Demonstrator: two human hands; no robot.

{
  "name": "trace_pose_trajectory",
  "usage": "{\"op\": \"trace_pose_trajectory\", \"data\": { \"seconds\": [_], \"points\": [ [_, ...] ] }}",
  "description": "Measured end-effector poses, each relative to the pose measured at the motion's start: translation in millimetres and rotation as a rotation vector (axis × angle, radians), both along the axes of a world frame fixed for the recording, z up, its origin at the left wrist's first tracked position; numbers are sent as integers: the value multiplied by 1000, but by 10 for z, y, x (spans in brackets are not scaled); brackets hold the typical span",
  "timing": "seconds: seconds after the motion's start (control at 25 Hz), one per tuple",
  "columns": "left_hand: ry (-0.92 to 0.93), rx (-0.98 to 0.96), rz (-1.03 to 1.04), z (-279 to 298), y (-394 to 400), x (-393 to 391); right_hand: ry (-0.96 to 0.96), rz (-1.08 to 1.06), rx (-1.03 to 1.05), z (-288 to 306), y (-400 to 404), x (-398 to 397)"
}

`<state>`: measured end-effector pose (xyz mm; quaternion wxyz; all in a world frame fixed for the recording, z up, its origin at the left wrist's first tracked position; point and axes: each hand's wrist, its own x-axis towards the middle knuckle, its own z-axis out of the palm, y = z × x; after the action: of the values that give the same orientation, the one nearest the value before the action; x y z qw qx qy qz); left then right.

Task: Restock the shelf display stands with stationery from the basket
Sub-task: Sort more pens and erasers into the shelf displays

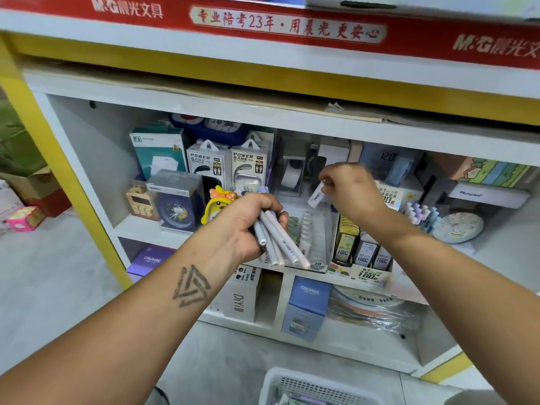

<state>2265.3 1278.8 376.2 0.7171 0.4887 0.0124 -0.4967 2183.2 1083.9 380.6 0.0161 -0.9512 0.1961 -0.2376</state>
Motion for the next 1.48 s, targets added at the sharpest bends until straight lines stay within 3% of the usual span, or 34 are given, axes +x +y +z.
{"op": "trace_pose_trajectory", "data": {
  "seconds": [0.16,0.32,0.76,0.88,1.0,1.04,1.16,1.32,1.48],
  "points": [
    [7,0,2,28,29,13,255,-45,-65,-120,-41,227],
    [10,18,4,26,29,15,298,-45,23,-204,-65,311],
    [10,29,-8,3,2,-14,502,-16,17,-258,29,310],
    [11,45,15,-17,-29,-10,272,13,257,-81,175,202],
    [7,36,59,-22,-91,-44,61,167,995,109,425,-100],
    [-8,34,57,-21,-118,-74,74,217,1106,131,488,-208],
    [-6,-14,7,-22,-206,-190,34,214,1179,126,586,-458],
    [-45,-39,-256,-33,-303,-422,-157,65,1340,55,419,-670],
    [-139,17,-380,-47,-494,-651,-142,-5,1299,-3,257,-873]
  ]
}}
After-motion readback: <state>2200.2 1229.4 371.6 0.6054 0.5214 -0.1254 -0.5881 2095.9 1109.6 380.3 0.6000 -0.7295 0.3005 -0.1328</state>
